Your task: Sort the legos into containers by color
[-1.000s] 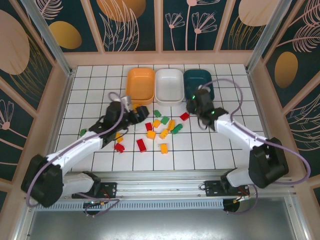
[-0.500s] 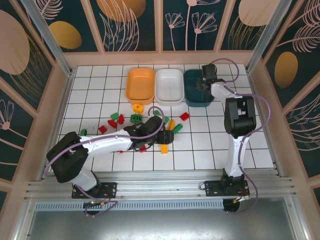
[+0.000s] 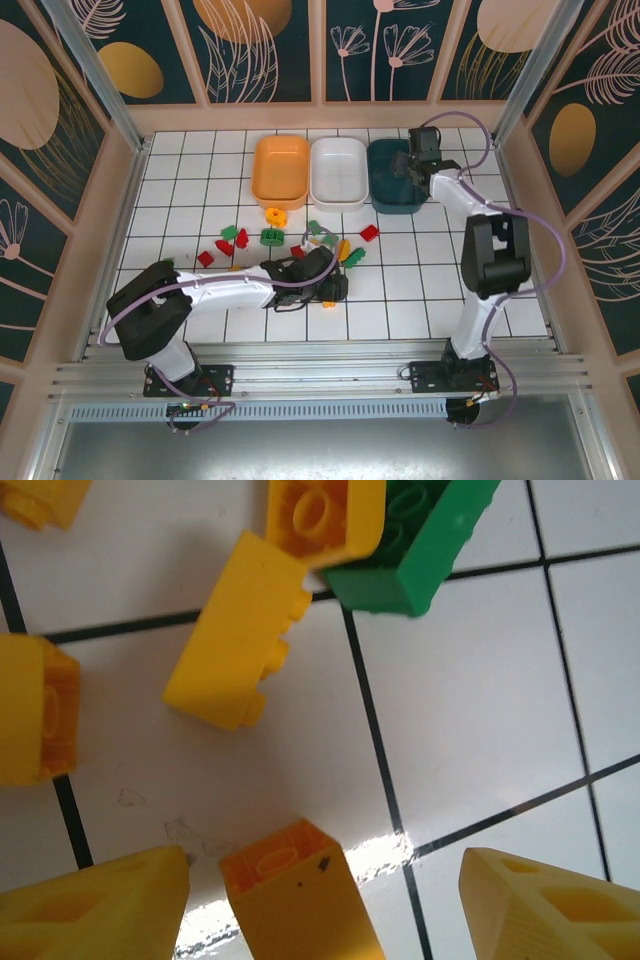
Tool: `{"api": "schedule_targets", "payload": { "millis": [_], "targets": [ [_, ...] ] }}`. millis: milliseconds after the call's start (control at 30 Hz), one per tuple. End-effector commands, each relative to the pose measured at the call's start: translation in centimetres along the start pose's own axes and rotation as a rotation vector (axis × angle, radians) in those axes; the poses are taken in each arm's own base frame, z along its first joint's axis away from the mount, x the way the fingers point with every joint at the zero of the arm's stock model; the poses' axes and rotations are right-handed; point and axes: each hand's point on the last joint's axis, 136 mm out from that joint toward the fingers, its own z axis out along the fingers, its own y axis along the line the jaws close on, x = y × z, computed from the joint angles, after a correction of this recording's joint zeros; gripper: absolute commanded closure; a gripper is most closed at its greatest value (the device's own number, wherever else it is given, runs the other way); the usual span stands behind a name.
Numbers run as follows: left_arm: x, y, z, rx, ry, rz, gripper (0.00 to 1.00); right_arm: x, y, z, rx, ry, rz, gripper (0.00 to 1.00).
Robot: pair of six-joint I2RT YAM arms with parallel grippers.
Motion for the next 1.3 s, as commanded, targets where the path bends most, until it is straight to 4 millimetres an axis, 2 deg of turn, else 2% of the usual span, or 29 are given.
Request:
{"api": "schedule_targets", "payload": {
  "millis": [0, 167, 200, 333, 400, 533, 633, 700, 800, 900, 1000, 1100, 1233, 1267],
  "targets": [
    [1.0, 0.8, 0.4, -0.064, 0.020, 0.007, 0.29, -1.1, 1.8, -3.2, -0.051, -0.097, 0.021, 0.40],
    [1.2, -0.1, 1.5, -0.043, 0.032, 0.019, 0.36, 1.1, 2.5, -4.9, -0.087, -0.083, 0.013, 0.40],
    [1.6, 0.0, 2.4, -0.056, 0.050, 0.025, 0.38, 1.6, 2.5, -5.3, -0.091, -0.079, 0.012, 0.40],
    [2.0, 0.2, 3.0, -0.091, 0.059, 0.053, 0.55, 3.2, 2.1, -7.1, -0.116, -0.080, 0.024, 0.40],
    [2.1, 0.7, 3.1, -0.110, 0.060, 0.070, 0.62, 3.5, 1.8, -8.3, -0.124, -0.094, 0.034, 0.41],
    [0.8, -0.6, 2.5, -0.098, 0.038, 0.094, 0.80, 4.2, 1.2, -9.9, -0.140, -0.113, 0.048, 0.41],
    [-0.3, -2.0, 1.7, -0.070, 0.014, 0.117, 0.88, 4.5, 0.6, -10.9, -0.133, -0.133, 0.060, 0.41],
    [-2.5, -3.1, 0.3, -0.070, -0.046, 0.149, 0.93, 4.7, 0.3, -11.5, -0.135, -0.147, 0.078, 0.42],
    [-7.5, -4.4, -2.2, -0.111, -0.193, 0.209, 0.98, 5.3, -0.5, -12.0, -0.123, -0.167, 0.112, 0.42],
    [-14.0, -3.6, -4.1, -0.178, -0.322, 0.199, 1.00, 6.1, -1.0, -12.3, -0.126, -0.170, 0.138, 0.42],
    [-20.5, -2.0, -4.5, -0.199, -0.415, 0.152, 1.00, 7.2, -0.9, -12.1, -0.144, -0.141, 0.146, 0.42],
    [-25.7, -1.1, -4.2, -0.201, -0.450, 0.123, 0.98, 8.1, -0.8, -12.3, -0.158, -0.120, 0.152, 0.42],
    [-30.7, 0.7, -1.1, -0.186, -0.420, 0.078, 0.98, 8.6, -0.6, -12.9, -0.184, -0.121, 0.162, 0.43],
    [-31.4, 1.1, -0.2, -0.185, -0.411, 0.080, 0.98, 8.7, -0.5, -13.0, -0.191, -0.120, 0.161, 0.43]
  ]
}}
